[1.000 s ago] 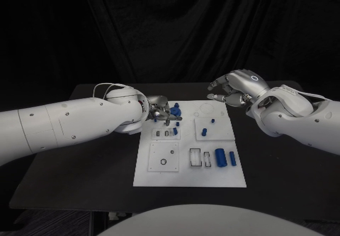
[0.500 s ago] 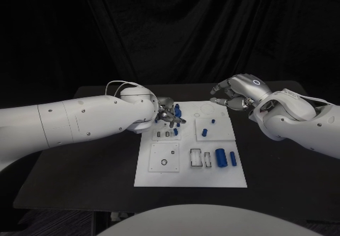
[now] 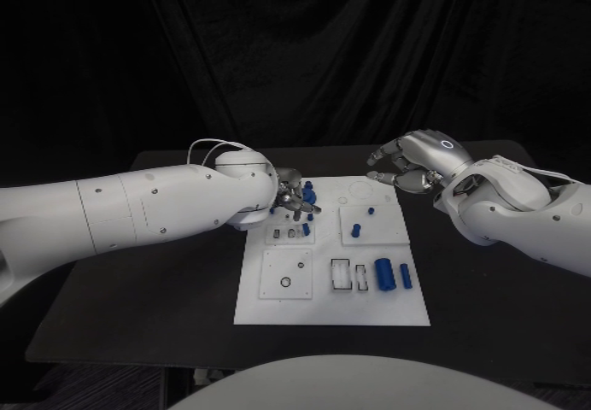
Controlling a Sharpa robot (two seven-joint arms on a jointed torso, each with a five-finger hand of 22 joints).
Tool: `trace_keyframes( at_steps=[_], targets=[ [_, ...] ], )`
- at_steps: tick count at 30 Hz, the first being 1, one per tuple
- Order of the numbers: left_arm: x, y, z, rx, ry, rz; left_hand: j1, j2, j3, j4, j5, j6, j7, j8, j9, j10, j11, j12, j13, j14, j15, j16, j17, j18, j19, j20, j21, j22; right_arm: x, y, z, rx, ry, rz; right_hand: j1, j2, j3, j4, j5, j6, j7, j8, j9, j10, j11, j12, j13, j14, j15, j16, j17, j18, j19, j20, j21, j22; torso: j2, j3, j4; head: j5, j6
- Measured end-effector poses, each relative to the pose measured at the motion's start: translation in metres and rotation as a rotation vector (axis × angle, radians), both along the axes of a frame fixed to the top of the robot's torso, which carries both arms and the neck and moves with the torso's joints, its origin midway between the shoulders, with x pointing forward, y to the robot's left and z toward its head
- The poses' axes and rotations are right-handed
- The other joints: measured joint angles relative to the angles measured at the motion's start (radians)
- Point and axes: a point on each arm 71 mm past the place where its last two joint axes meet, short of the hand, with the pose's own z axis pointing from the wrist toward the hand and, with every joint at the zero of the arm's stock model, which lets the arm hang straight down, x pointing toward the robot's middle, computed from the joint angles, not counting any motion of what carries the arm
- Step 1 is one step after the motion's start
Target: Assemble the parts on the task board
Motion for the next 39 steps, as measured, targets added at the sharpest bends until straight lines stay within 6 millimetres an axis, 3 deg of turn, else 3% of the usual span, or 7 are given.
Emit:
trace_keyframes(
  at_steps=[9, 17, 39],
  targets=[
    [0.0, -0.002, -0.006, 0.018, 0.01, 0.019, 0.012, 0.001, 0.005, -0.005, 0.0, 0.009, -0.002, -0.01, 0.005, 0.002, -0.005, 0.0, 0.0, 0.0, 0.0, 0.0, 0.0, 0.0, 0.0, 0.0, 0.0, 0.0, 0.0, 0.001, -0.002, -0.001, 0.003, 0.001, 0.0, 0.0, 0.0, 0.0, 0.0, 0.0, 0.0, 0.0, 0.0, 0.004, 0.004, -0.006, 0.0, 0.0, 0.0, -0.004, 0.0, 0.0, 0.0, 0.0, 0.0, 0.001, 0.002, -0.0015, 0.0012, 0.001, 0.0],
    [-0.003, -0.001, -0.019, 0.026, 0.033, 0.029, 0.021, -0.005, 0.005, -0.005, 0.019, 0.012, -0.005, -0.023, 0.009, 0.002, -0.005, 0.0, -0.001, 0.0, 0.0, 0.0, 0.0, 0.0, 0.004, -0.003, 0.0, 0.0, 0.0, 0.001, -0.003, -0.002, 0.006, 0.003, 0.0, 0.0, 0.0, 0.0, 0.004, 0.004, 0.004, 0.0, -0.001, 0.004, 0.004, -0.006, 0.0, 0.0, 0.0, -0.004, 0.0, 0.0, 0.0, 0.0, 0.0, 0.001, 0.002, -0.0029, 0.0013, 0.008, 0.0],
    [-0.004, -0.006, -0.029, 0.03, 0.046, 0.034, 0.032, -0.002, 0.016, -0.011, 0.027, 0.019, -0.005, -0.042, 0.014, 0.0, -0.003, 0.003, 0.0, -0.004, -0.003, 0.0, 0.0, 0.0, 0.0, -0.007, -0.002, 0.0, -0.001, 0.001, -0.005, -0.002, 0.01, 0.005, 0.0, 0.0, 0.0, 0.0, 0.008, 0.004, 0.004, 0.0, -0.002, 0.004, 0.004, -0.006, 0.0, 0.003, 0.003, -0.004, 0.0, 0.0, 0.0, 0.0, -0.004, 0.0, 0.0, -0.0034, 0.0001, 0.01, 0.0]
  ],
)
